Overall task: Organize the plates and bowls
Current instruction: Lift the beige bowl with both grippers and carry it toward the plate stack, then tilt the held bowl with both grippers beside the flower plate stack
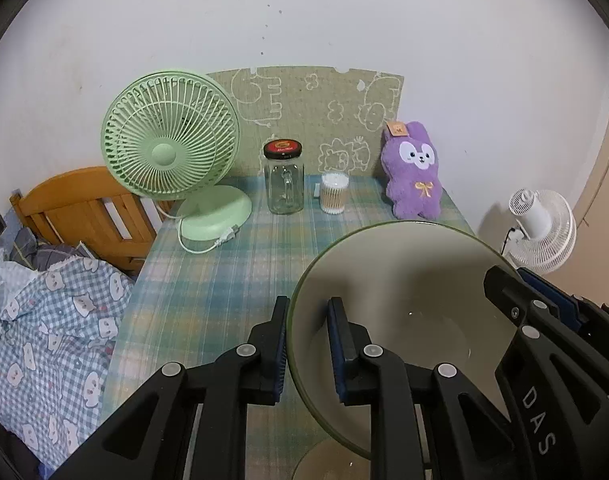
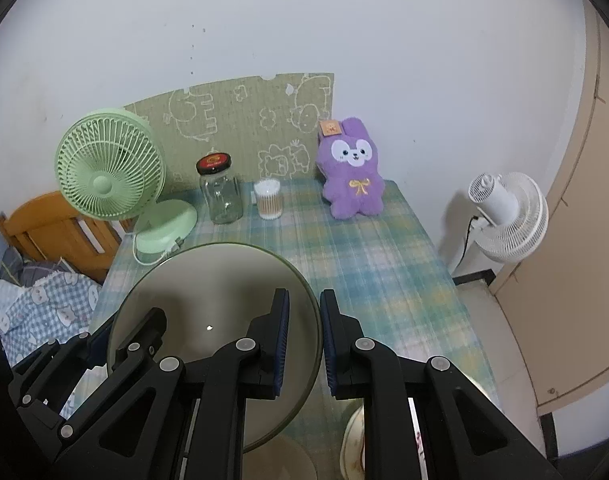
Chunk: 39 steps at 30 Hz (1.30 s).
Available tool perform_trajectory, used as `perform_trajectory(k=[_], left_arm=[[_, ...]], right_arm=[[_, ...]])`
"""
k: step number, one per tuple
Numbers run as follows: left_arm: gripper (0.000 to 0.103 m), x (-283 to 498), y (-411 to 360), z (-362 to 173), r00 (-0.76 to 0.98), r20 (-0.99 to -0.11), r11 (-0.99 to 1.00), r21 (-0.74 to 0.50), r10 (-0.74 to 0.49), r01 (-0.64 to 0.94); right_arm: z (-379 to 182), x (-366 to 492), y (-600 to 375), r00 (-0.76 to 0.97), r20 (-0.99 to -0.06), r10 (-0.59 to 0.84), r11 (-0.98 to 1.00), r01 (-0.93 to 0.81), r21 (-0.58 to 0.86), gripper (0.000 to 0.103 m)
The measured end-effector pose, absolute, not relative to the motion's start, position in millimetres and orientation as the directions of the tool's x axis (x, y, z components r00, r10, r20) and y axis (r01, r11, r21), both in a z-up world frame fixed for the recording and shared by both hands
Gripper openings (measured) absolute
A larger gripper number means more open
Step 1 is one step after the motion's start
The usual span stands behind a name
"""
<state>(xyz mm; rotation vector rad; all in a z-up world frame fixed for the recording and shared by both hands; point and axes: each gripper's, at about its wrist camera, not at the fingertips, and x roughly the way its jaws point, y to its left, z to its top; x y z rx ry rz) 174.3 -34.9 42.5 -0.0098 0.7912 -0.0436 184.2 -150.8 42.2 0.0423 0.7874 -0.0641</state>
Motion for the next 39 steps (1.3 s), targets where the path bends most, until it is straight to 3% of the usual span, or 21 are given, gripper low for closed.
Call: perform_trajectory(k=[39], left_arm=[[0.016, 120.9, -31.7, -48.3, 0.55, -0.834, 0.999, -0.03, -0.041, 0.03]], right_arm=[[-55.9, 129.1, -148.1, 0.55, -0.834, -0.034, 0.995, 0.099, 0.025, 0.019]])
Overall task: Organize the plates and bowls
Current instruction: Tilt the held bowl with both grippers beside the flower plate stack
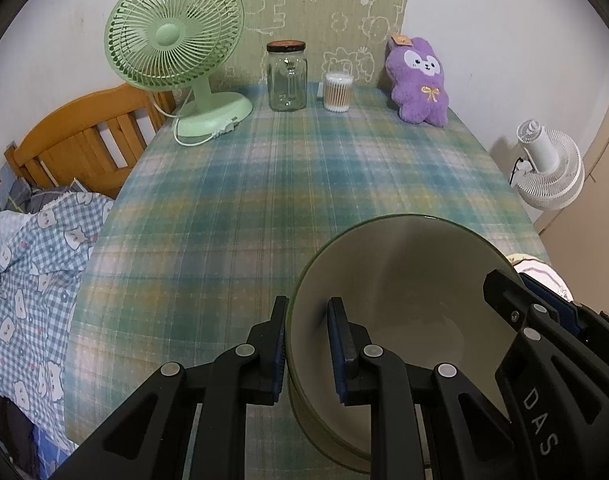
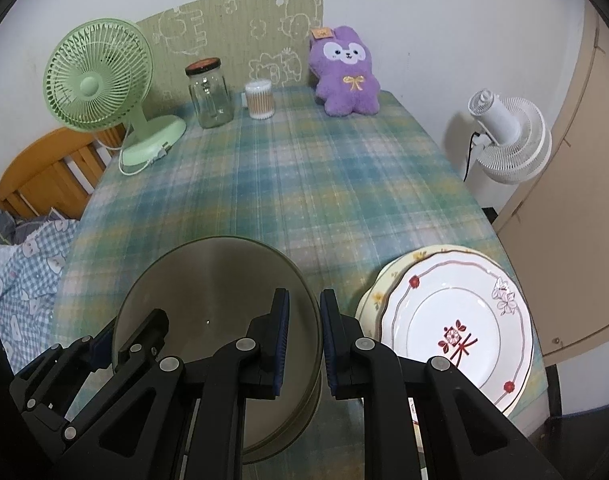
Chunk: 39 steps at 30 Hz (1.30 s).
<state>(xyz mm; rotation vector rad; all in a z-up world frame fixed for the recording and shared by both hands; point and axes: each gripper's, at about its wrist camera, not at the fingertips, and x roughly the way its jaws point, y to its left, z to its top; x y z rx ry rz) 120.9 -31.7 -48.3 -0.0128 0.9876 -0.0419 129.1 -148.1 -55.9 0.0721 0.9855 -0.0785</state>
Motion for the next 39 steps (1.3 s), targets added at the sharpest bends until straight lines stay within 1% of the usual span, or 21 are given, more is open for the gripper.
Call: perform_trajectory(k=[15, 26, 32, 35, 39], left_arm=[[0.016, 113.9, -31.1, -69.4, 0.499, -0.866, 0.999, -0.021, -0.038, 0.04], [0.017, 111.1, -28.1, -70.7, 0.501, -0.864, 0.998, -0.035, -0.053, 0.047], [0.028, 109.2, -29.5, -70.7, 0.491, -0.868, 0.997, -0.046, -0.072, 0.065], [0.033, 106.6, -31.8, -61.7, 0.529, -0.846, 0.996, -0.03, -0.073, 0.09], [0.039, 107.8, -32.9, -58.6, 0.53, -0.844, 0.993, -0.033, -0.087, 0.109]], right_arm=[[-79.8, 120.5, -148.9, 0.494, -0.869, -0.032, 0.993, 0.116, 0.03, 0.019], [-79.5, 116.8, -146.6, 0.496, -0.867, -0.036, 0.993, 0.116, 0.025, 0.019], [-77.4, 114.5, -146.5, 0.486, -0.873, -0.032, 0.995, 0.098, 0.019, 0.019], [-70.7, 112.1, -145.5, 0.507, -0.862, -0.031, 0.996, 0.087, 0.015, 0.019], [-66.9, 114.2, -145.5, 0.505, -0.863, -0.023, 0.997, 0.075, 0.017, 0.02]])
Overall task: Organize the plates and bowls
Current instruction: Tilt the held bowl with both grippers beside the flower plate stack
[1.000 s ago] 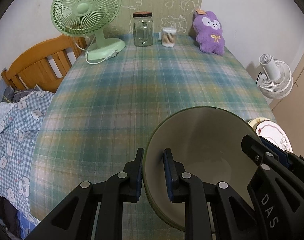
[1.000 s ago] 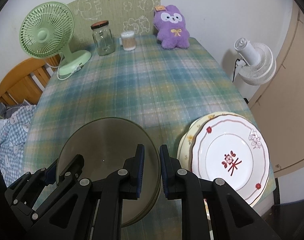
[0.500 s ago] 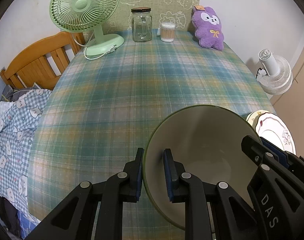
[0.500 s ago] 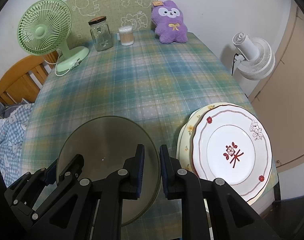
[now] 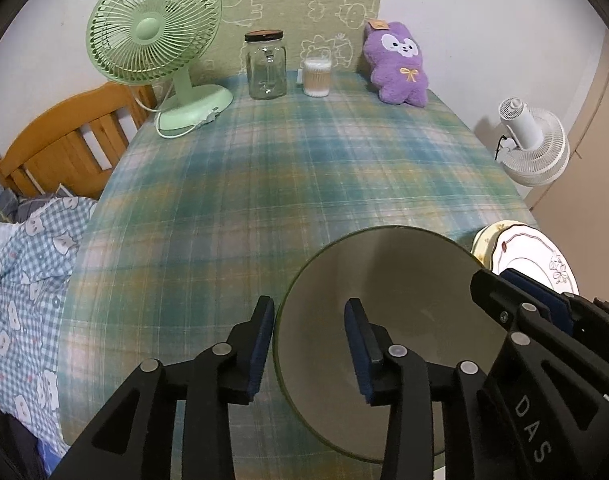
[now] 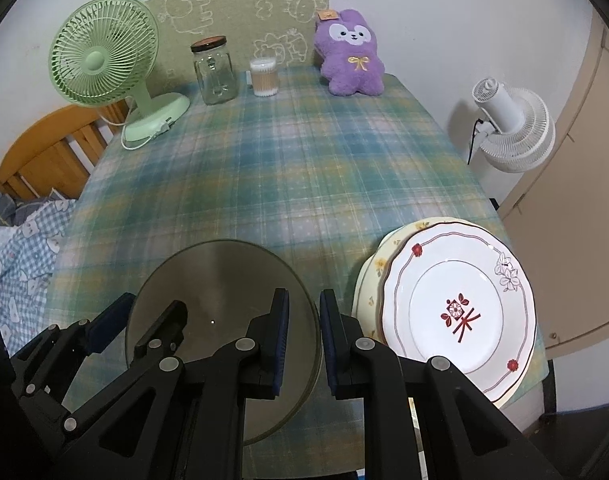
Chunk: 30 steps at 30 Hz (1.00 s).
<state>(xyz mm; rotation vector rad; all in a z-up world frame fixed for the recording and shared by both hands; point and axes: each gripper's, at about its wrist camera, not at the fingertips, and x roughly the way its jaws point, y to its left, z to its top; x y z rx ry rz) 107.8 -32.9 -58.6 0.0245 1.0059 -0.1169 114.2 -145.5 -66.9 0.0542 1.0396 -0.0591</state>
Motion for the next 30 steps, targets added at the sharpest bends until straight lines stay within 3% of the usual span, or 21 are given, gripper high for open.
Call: perform_trajectory(k=[6, 15, 17, 19, 21, 30], left_arm=[[0.055, 110.5, -33.0, -63.0, 0.513, -0.854, 0.993, -0.03, -0.085, 0.114], [0.064, 114.3, -34.4, -73.6, 0.484, -0.872, 0.993, -0.016, -0.072, 0.119], [0.064, 115.5, -35.5, -76.5, 0.475, -0.877, 0.992, -0.015, -0.073, 0.124], [0.064, 116.2, -36.6, -79.8, 0.466, -0.882, 0.991, -0.013, -0.073, 0.13], [0.064, 117.0, -37.4, -82.5, 0.458, -0.886, 0.991, -0.011, -0.071, 0.133], [0.064, 123.6, -38.1, -95.0, 0.428, -0.901, 0.99, -0.012, -0.073, 0.143]], right_arm=[[-69.5, 116.5, -148.3, 0.487, -0.873, -0.009, 0.997, 0.066, 0.026, 0.02], [-84.3, 124.4, -151.6, 0.443, -0.896, 0.013, 0.998, 0.054, 0.041, 0.02], [-87.3, 125.6, -151.8, 0.435, -0.9, 0.019, 0.998, 0.05, 0.045, 0.026], [-90.3, 126.8, -153.4, 0.431, -0.902, 0.026, 0.997, 0.054, 0.054, 0.049], [-90.6, 126.3, -154.8, 0.441, -0.897, 0.033, 0.996, 0.064, 0.067, 0.056], [-105.6, 135.4, -156.8, 0.409, -0.911, 0.045, 0.995, 0.066, 0.079, 0.056]])
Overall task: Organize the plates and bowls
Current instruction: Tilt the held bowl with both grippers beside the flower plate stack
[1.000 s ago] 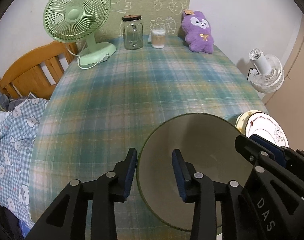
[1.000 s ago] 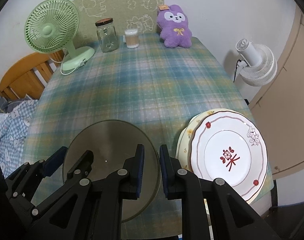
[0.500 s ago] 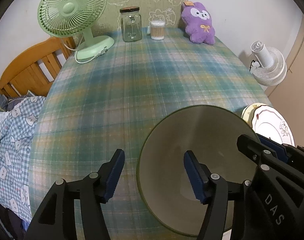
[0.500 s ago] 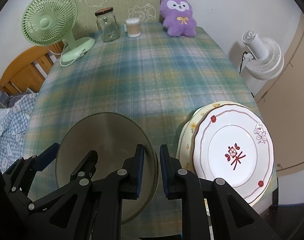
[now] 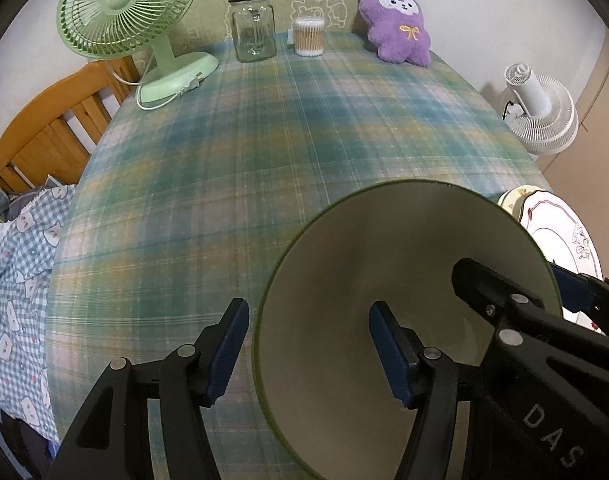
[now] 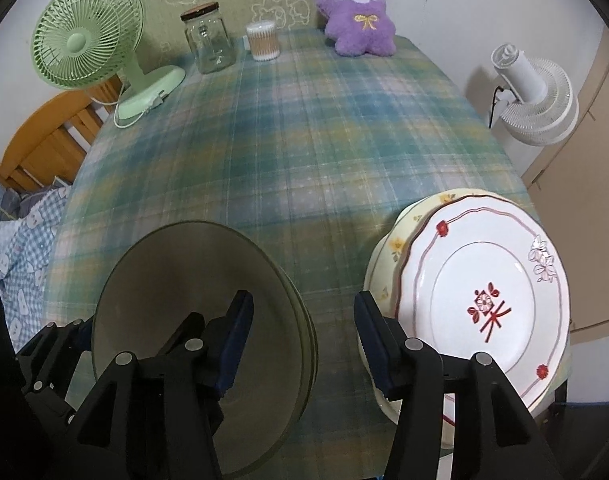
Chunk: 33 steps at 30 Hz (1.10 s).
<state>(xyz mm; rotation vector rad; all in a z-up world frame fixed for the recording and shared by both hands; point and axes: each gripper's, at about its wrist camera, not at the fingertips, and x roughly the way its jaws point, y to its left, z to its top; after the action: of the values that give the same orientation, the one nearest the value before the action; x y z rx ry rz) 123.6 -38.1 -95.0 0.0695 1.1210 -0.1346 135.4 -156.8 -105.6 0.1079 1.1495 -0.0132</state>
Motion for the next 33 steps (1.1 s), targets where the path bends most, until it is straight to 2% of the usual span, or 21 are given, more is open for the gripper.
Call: perform_trajectory(k=[11, 20, 23, 29, 33], left_arm=[[0.068, 125.7, -40.8, -97.8, 0.435, -0.897, 0.985, -0.01, -0.084, 0.17], [0.068, 122.9, -43.8, -98.4, 0.452, -0.89, 0.986, 0.01, -0.068, 0.168], [0.066, 123.0, -42.8, -98.3, 0.448, -0.891, 0.985, 0.0, -0.079, 0.173], [0.056, 123.6, -44.1, -97.6, 0.427, -0.896, 0.98, -0.04, -0.121, 0.193], [0.055, 122.8, -43.9, -97.1, 0.427, -0.895, 0.98, -0.043, -0.125, 0.196]], right_arm=[[-125.1, 141.2, -154.7, 0.367, -0.927, 0.083, 0.99, 0.079, 0.12, 0.056], [-127.1, 141.1, -153.4, 0.358, -0.927, 0.11, 0.988, 0.065, 0.142, 0.046], [-127.7, 141.7, -152.3, 0.356, -0.925, 0.129, 0.986, 0.054, 0.159, 0.042], [-127.9, 143.1, -153.1, 0.345, -0.926, 0.152, 0.984, 0.039, 0.175, 0.041], [-127.4, 142.7, -151.2, 0.34, -0.929, 0.144, 0.986, 0.032, 0.164, 0.041]])
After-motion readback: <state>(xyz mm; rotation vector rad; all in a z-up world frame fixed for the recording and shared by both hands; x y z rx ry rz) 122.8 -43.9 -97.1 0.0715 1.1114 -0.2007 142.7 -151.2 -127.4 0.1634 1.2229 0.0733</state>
